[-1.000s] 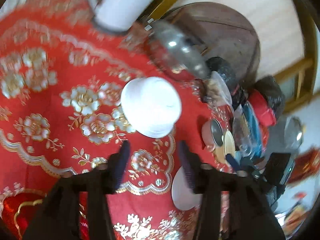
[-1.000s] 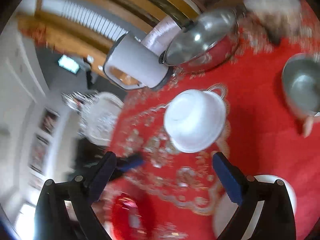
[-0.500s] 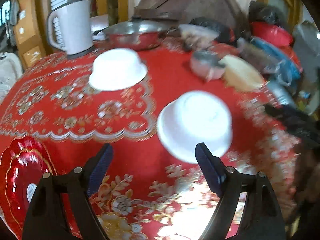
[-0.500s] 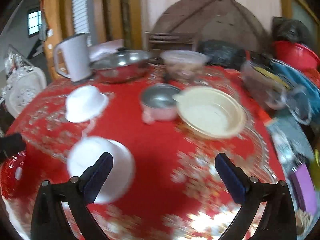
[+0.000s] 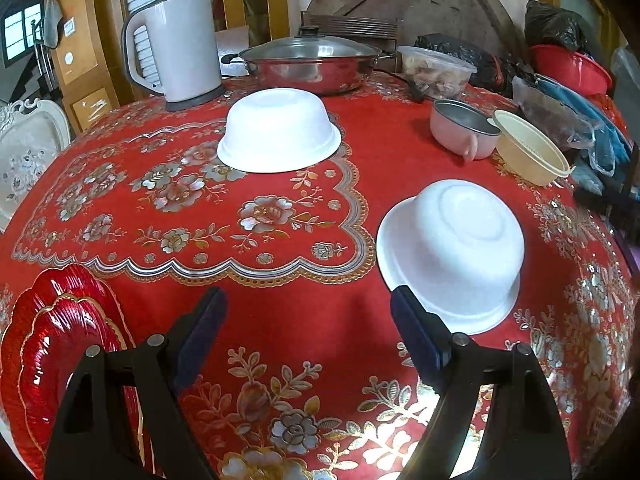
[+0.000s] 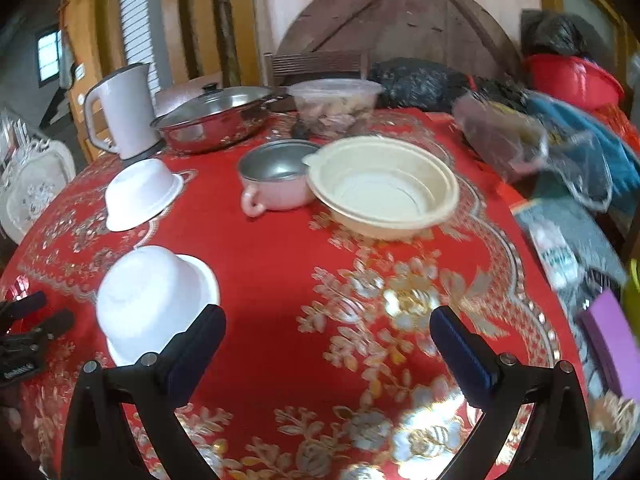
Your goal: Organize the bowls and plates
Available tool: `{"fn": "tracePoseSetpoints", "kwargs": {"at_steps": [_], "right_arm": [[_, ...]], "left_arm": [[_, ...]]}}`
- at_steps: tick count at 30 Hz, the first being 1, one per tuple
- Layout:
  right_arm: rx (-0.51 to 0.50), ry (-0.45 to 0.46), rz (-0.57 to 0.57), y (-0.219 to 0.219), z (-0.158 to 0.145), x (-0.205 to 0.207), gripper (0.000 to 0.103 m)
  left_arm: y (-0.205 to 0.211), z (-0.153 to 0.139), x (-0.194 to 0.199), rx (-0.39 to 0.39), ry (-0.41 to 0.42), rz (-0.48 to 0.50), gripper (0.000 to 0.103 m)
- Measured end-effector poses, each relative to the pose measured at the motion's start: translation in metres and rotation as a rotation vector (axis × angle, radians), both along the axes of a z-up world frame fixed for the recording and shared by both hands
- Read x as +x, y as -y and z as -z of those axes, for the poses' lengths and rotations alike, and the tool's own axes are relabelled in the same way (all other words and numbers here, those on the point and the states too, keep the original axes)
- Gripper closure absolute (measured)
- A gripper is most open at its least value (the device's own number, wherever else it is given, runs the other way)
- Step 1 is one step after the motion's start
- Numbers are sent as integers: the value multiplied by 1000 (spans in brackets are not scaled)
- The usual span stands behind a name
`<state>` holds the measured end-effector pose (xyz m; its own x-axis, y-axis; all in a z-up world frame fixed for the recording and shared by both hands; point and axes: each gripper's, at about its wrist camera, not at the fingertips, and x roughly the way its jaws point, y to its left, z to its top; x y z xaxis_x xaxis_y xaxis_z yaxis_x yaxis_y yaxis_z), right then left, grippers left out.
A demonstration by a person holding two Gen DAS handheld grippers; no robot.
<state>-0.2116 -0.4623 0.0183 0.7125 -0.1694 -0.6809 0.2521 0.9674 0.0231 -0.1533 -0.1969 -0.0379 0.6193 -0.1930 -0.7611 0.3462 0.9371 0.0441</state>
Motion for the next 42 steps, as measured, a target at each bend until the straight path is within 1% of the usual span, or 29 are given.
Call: {"fn": "tracePoseSetpoints", "kwargs": {"at_steps": [2,4,5,7,8,9,11,13,15,17,18,20,21,22,23,24,25,27,28,30,32,33,35,36,37,38,40,41,42], "right_arm": [[-6,4,-35,-11,-14,10,0],[10,24,-87,-23,-34,24,0],[26,34,-107,-28,-44,32,0],[99,45,-148,-33,-63,53,0],[139,48,-148,-33,-70,63,0],[156,48,-138,-33,-76,73,0],[151,45,-114,-34,-83,84,0],[131,80,-106,-35,-87,79,0],[113,90,-79,-30,-86,70,0],[111,89,-43,-17,-80,60,0],[107,76,-28,-9,-75,54,0],[109,54,0,8,-66,48,0],[118,49,17,16,-64,45,0],[139,44,41,28,-62,42,0],[159,45,61,39,-62,40,0],[180,61,80,50,-64,37,0],[202,88,99,63,-70,34,0],[232,116,128,82,-80,31,0],[254,113,143,92,-84,32,0],[289,100,125,95,-86,34,0],[325,81,68,80,-84,39,0],[336,74,15,66,-81,41,0],[369,60,-82,39,-72,44,0],[406,30,-146,21,-61,48,0],[452,11,-181,12,-52,51,0],[518,-15,-209,5,-40,54,0],[630,-71,-231,-7,-13,57,1],[672,-78,-239,-10,-4,58,1],[691,-77,-241,-11,1,57,1]], "left_arm": [[-2,3,1,-5,-10,1,19],[-5,7,1,-4,-14,5,19],[-6,8,2,0,-20,9,19],[-11,9,4,8,-22,26,19],[-13,8,5,14,-13,38,19],[-15,8,7,25,-5,65,19],[-17,9,14,48,-15,115,19],[-16,12,18,59,-33,174,19],[-13,12,23,70,-47,243,19],[-10,11,28,87,-47,288,19],[-8,10,33,106,-37,304,19],[-7,5,43,96,-46,304,19],[-7,1,49,78,-67,293,19],[-8,-6,54,33,-90,278,19],[-9,-13,57,-16,-103,272,19],[-8,-25,60,-98,-119,268,19],[-7,-32,62,-139,-124,262,19],[-1,-46,67,-179,-100,226,19],[1,-48,70,-181,-97,213,19],[6,-46,79,-188,-128,178,19],[7,-37,85,-181,-161,146,19],[8,-30,88,-172,-189,134,19],[9,-21,87,-186,-242,128,19],[8,-19,84,-198,-258,130,19],[9,-17,79,-196,-259,130,19],[10,-17,73,-165,-245,126,19],[9,-19,59,-99,-187,121,19],[6,-21,55,-86,-165,117,19],[0,-24,49,-88,-144,112,19]]}}
